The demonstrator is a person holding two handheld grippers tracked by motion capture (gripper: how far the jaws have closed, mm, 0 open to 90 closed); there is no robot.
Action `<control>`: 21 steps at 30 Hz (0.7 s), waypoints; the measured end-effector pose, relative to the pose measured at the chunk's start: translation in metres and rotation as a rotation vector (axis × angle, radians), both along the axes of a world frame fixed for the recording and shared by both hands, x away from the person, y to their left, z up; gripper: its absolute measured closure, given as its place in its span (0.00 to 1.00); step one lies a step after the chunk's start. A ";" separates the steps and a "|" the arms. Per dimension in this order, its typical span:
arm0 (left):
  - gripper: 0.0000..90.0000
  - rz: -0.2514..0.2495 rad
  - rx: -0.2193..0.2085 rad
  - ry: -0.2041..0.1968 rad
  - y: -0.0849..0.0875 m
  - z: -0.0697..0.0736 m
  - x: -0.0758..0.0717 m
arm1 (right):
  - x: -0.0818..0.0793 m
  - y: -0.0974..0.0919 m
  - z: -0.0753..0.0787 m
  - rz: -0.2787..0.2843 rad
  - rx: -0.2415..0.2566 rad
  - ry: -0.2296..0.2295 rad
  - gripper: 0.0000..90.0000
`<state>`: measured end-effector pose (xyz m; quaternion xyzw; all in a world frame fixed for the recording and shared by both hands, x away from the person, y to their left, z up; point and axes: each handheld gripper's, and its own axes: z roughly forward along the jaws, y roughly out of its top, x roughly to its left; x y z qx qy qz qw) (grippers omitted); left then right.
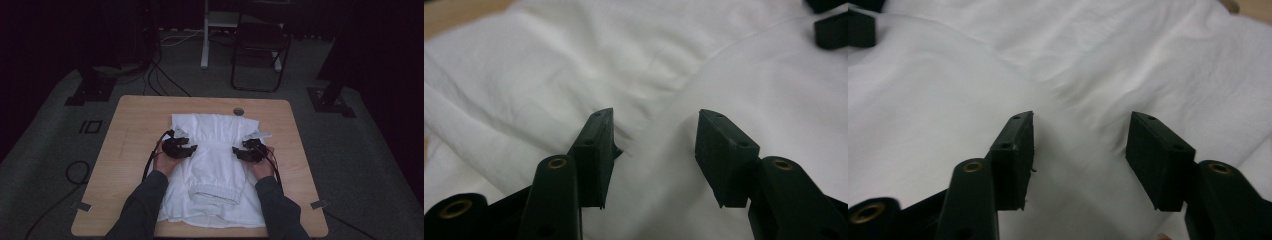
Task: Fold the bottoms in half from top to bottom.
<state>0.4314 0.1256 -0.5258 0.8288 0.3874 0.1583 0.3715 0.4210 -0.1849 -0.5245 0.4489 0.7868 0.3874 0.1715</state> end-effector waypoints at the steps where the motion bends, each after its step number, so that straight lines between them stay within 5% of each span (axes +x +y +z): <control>1: 0.56 0.001 -0.002 0.012 0.001 -0.004 0.001 | 0.007 0.000 -0.011 -0.013 -0.007 0.035 0.45; 5: 0.58 0.016 -0.072 0.034 0.011 -0.015 -0.004 | 0.005 -0.002 -0.020 -0.022 0.019 0.035 0.45; 18: 0.58 0.015 -0.088 0.045 0.020 -0.016 -0.062 | -0.046 0.001 -0.023 0.042 -0.006 0.007 0.46; 21: 0.58 -0.001 -0.056 0.063 0.018 -0.010 -0.076 | -0.059 0.001 -0.023 0.056 -0.007 0.005 0.46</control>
